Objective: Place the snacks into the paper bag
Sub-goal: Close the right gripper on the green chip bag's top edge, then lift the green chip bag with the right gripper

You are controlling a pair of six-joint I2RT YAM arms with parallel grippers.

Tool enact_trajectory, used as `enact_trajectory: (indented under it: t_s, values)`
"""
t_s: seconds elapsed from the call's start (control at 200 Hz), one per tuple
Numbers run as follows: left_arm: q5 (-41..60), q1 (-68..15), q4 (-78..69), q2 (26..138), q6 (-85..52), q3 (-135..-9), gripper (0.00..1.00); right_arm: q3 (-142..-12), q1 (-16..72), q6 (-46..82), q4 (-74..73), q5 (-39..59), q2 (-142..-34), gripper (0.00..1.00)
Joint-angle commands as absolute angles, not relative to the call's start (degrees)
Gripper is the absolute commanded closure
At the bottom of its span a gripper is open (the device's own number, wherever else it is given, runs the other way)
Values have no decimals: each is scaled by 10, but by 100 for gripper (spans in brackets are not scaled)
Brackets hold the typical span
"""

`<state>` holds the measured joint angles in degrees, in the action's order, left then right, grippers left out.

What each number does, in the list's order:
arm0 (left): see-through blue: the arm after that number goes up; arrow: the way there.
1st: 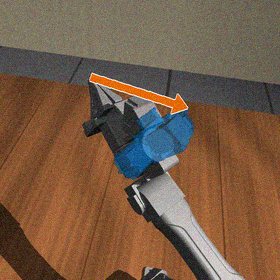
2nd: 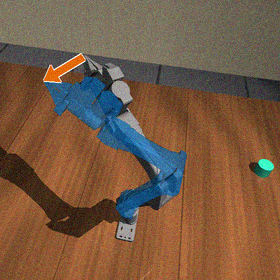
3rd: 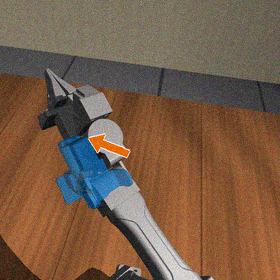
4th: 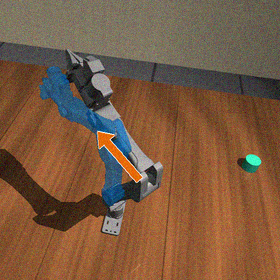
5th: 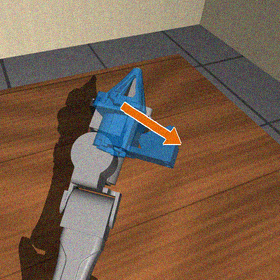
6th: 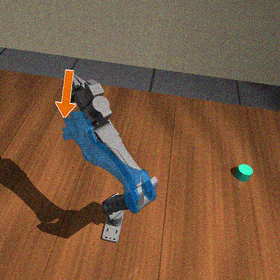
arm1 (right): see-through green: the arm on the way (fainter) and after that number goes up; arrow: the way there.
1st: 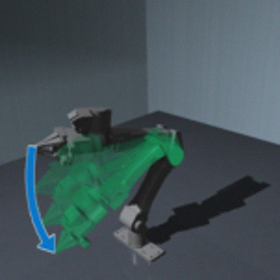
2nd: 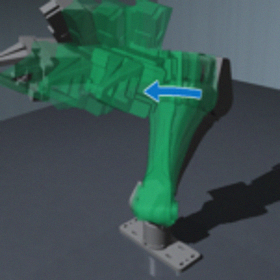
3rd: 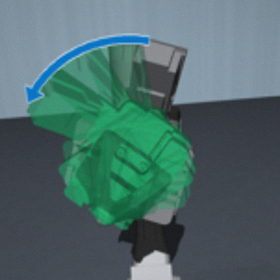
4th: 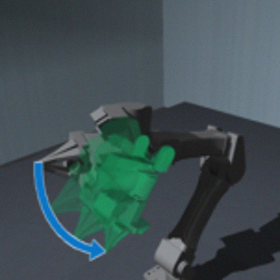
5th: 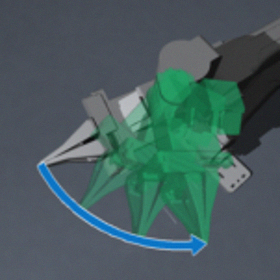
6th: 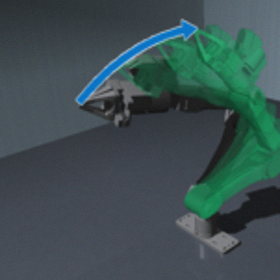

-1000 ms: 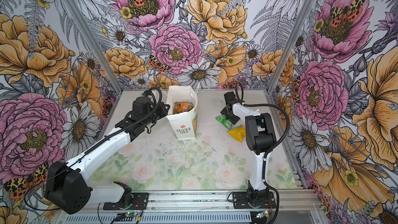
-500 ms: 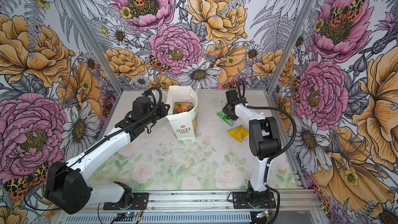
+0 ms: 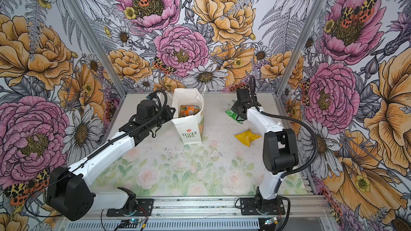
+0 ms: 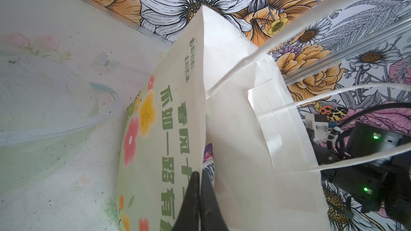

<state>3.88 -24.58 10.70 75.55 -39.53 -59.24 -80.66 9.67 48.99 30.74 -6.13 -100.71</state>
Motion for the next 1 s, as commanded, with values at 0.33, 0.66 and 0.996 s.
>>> enact_trajectory:
  t_s: [0.33, 0.66, 0.996]
  values:
    - [40, -248, 91, 753, -387, -607, 100, -821, 139, 420, 291, -91, -875, 59]
    - [40, -247, 90, 751, -387, -605, 100, -864, 198, 371, 291, -107, -806, 61]
    - [41, -246, 87, 750, -387, -603, 100, -902, 241, 345, 275, -78, -774, 61]
